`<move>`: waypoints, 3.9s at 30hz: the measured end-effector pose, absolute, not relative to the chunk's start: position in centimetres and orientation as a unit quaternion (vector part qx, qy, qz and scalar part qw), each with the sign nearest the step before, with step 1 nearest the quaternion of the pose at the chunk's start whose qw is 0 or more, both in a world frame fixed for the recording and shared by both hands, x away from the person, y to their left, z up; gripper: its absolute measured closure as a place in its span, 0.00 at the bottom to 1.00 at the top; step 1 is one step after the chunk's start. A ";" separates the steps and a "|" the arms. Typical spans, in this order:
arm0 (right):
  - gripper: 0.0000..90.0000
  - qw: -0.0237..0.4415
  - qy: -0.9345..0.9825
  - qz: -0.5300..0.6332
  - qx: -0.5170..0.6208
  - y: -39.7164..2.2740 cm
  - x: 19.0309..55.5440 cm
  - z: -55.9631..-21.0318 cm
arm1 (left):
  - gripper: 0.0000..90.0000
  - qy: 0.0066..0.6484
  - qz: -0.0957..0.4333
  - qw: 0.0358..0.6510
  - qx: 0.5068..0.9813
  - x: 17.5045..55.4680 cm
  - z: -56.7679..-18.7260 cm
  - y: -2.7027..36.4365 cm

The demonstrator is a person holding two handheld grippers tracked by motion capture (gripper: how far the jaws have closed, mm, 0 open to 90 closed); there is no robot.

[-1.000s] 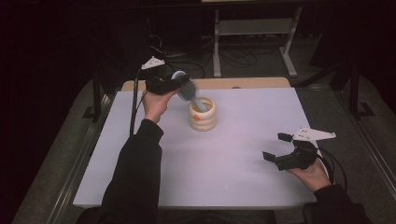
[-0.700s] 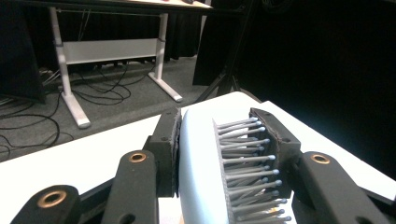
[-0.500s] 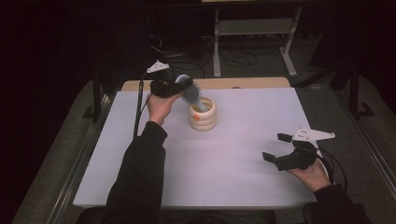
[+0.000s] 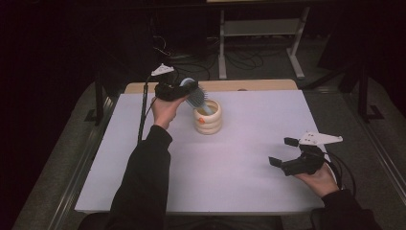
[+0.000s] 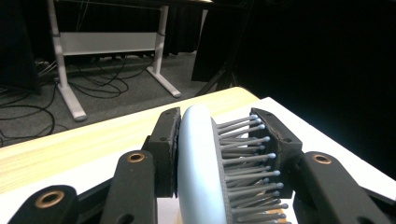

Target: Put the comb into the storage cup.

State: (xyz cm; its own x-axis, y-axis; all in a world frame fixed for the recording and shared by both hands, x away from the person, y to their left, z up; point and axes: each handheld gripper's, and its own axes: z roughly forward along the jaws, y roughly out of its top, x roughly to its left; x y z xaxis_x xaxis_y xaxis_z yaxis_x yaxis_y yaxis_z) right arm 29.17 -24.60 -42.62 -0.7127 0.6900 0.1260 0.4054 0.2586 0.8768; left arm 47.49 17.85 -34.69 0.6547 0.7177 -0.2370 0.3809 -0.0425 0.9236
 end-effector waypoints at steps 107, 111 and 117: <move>0.00 0.142 0.789 0.475 0.362 -24.6 29.3 -43.3 | 0.00 0.320 0.169 0.588 0.723 36.3 -38.6 30.8; 0.00 0.142 0.790 0.474 0.362 -24.6 29.3 -43.3 | 0.00 0.321 0.176 0.588 0.722 35.7 -39.0 31.3; 0.00 0.141 0.791 0.472 0.363 -24.6 29.3 -43.3 | 0.00 0.329 0.181 0.577 0.726 35.0 -40.0 32.3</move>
State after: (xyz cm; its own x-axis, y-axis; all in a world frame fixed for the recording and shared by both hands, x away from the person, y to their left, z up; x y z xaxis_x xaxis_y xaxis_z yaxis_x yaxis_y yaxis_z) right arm 29.33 -24.58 -43.32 -0.6972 0.7069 0.1197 0.4404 0.2904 0.8495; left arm 35.04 32.26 -40.02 0.7183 0.6859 -0.1170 0.2689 -0.1186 0.9558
